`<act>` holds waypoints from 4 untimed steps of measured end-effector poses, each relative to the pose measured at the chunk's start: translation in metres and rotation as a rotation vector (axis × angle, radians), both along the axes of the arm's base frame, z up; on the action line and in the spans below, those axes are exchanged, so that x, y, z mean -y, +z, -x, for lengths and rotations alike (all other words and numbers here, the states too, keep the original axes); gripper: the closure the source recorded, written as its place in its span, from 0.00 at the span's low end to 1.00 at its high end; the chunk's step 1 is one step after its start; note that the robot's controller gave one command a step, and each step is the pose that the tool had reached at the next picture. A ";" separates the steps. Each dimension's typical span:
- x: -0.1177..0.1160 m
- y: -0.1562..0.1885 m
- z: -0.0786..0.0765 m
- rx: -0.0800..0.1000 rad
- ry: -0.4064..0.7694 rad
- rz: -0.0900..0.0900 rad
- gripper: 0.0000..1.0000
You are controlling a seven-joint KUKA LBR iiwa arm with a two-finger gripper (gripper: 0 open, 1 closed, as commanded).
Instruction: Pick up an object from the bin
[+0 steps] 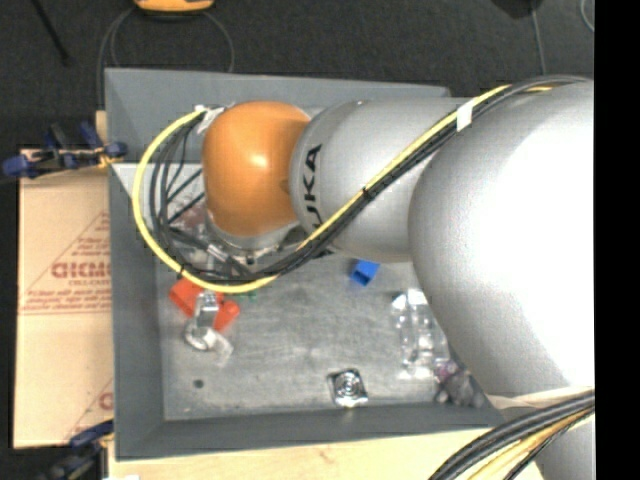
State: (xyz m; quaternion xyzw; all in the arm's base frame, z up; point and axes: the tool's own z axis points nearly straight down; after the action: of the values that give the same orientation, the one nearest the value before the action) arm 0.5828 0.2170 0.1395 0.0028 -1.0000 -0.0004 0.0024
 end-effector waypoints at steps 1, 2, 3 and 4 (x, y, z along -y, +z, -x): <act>0.013 -0.021 0.002 0.014 -0.129 -0.001 0.00; 0.030 -0.027 0.012 0.005 -0.181 0.000 0.00; 0.039 -0.036 0.024 0.014 -0.380 -0.005 0.00; 0.037 -0.040 0.020 0.020 -0.459 -0.008 0.00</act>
Offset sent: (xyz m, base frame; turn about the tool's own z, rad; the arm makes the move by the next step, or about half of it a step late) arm -0.0125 -0.0299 -0.0695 0.2389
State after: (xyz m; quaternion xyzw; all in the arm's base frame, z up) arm 0.5628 0.1796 0.0997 -0.2250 -0.9743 -0.0048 -0.0079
